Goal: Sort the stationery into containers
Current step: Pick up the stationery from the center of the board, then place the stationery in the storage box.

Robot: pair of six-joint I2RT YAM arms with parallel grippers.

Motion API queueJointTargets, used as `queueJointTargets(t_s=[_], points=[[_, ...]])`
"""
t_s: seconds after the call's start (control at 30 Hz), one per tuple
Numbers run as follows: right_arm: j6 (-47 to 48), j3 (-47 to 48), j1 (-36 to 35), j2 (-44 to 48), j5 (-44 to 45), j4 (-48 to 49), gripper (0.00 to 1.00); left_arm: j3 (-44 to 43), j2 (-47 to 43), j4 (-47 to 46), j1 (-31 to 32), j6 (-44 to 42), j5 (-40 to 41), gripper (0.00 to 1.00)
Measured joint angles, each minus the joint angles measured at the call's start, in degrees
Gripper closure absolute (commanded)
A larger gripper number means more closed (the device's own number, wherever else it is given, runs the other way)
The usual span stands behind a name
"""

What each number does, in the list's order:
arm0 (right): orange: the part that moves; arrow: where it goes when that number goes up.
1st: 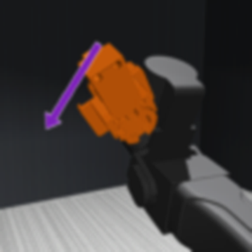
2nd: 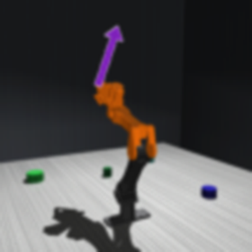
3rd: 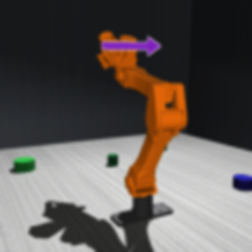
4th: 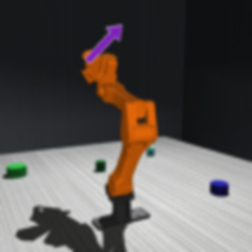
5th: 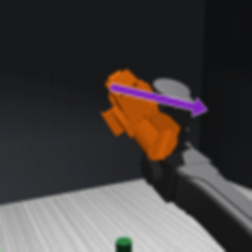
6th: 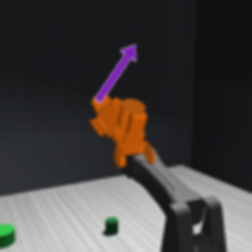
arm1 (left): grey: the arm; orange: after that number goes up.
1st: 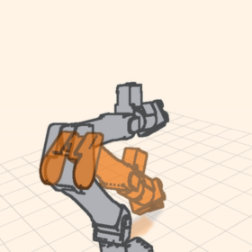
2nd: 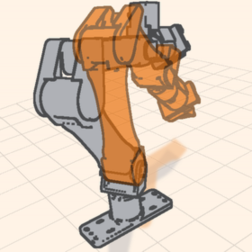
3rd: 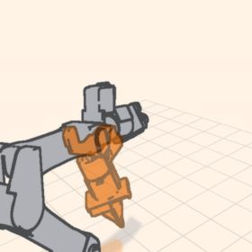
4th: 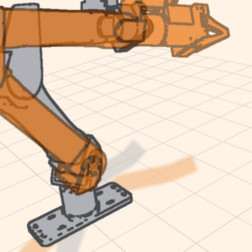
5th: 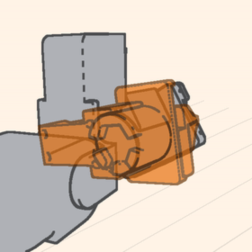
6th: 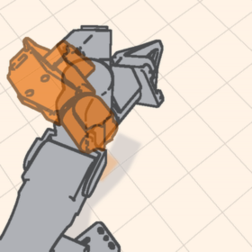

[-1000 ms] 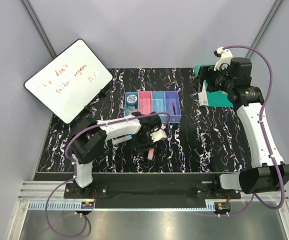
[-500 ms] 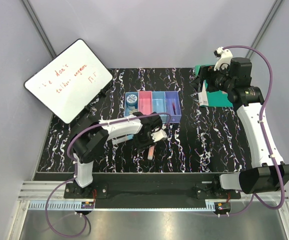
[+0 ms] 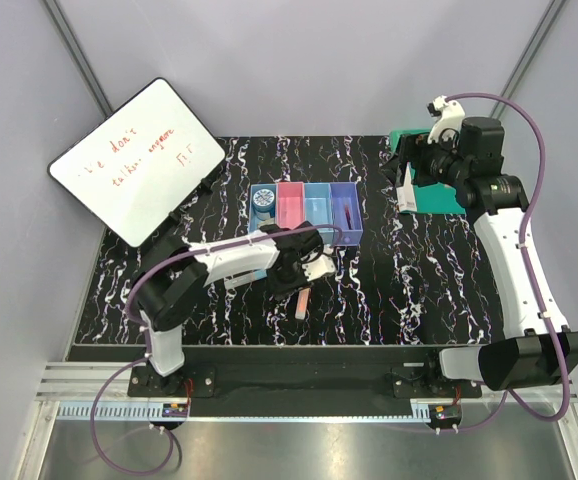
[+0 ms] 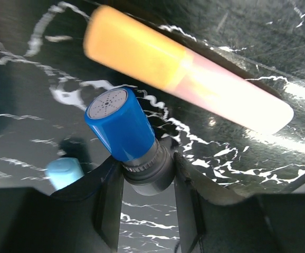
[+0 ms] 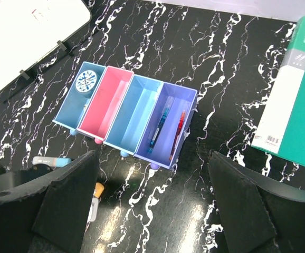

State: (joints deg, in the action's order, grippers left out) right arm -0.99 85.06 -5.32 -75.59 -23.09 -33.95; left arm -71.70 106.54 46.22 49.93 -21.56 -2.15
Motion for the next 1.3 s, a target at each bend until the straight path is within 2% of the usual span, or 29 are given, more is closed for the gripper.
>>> queueJointTargets(t_s=[0.47, 0.73, 1.0, 1.3], points=[[-0.02, -3.17, 0.0, 0.26, -5.27, -0.44, 0.04, -0.24, -14.45, -5.55, 0.0, -4.52, 1.53, 1.0], [-4.28, -4.39, 0.09, 0.31, -17.81, -0.83, 0.05, 0.66, -23.93, -12.48, 0.0, -7.28, 5.11, 1.0], [-10.01, -7.15, 0.09, 0.22, -28.94, 0.02, 0.05, 0.66, -25.07, -14.05, 0.28, -9.6, 7.45, 1.0], [-14.14, -10.34, 0.09, -0.13, -32.72, 1.64, 0.05, -2.01, -27.5, -16.94, 2.29, -13.55, 7.52, 1.0]])
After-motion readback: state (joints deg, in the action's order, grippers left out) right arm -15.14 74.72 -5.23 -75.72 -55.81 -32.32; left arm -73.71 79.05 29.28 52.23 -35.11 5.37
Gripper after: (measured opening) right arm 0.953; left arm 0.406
